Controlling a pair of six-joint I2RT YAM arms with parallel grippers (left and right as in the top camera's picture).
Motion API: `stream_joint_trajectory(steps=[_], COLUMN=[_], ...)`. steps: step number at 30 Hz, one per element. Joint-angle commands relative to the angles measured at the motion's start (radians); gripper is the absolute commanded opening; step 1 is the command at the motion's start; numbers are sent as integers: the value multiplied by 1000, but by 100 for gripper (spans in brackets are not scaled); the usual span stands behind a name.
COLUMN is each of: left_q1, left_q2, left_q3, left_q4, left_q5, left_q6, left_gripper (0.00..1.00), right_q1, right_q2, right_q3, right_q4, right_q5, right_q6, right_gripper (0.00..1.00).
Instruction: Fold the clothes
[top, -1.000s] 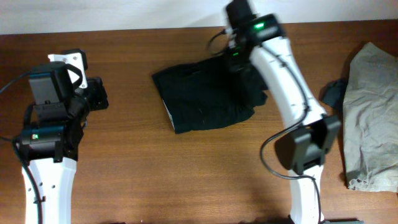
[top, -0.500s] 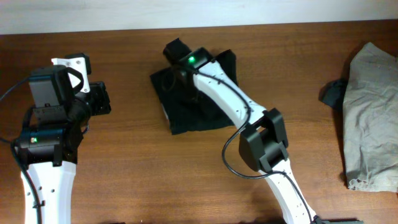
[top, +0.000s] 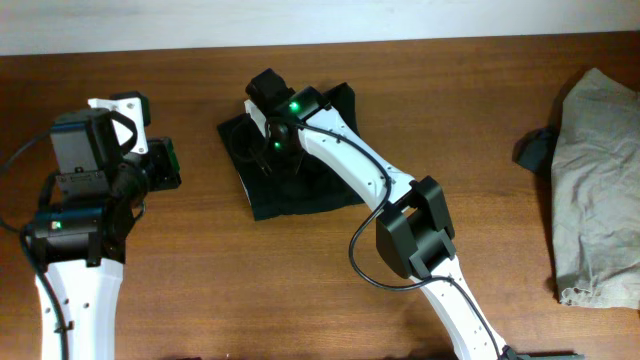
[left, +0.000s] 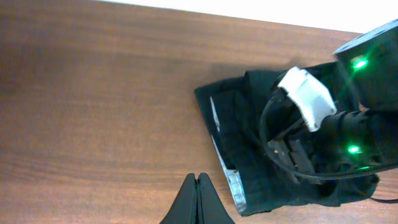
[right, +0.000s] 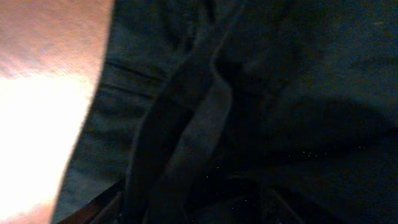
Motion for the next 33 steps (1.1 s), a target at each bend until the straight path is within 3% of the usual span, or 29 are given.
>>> stream_joint_trajectory(steps=[1,6,12,15,20,28,33], left_q1=[50,107,113,112,101,-10,-59], left_q2=[39,124,228,273,426,654,725], left_q3=[-106,-238,-301,-326,-368,-368,-368], left_q4=[36,165,236,276,456,692,779], left_q5=[100,270,282,334,480,539,538], left_q6=[15,11,12,12,-19,-160,-206], left_gripper=[1,0,0,0,0,1,1], right_q1=[-25,-30,-50,-89,-185,-280,-329], right_q2=[1,1,-19,-56,-160,-159,-118], right_q3=[12,12,19,56,174,139,79], right_q4=[7,36,109,63,-159,-289,-285], right_q5=[-217,-455,-683,-595,-144,26,28], right_q6=[8,8,-40,-37,11,153,193], right_gripper=[64,64,64,62,49,50,62])
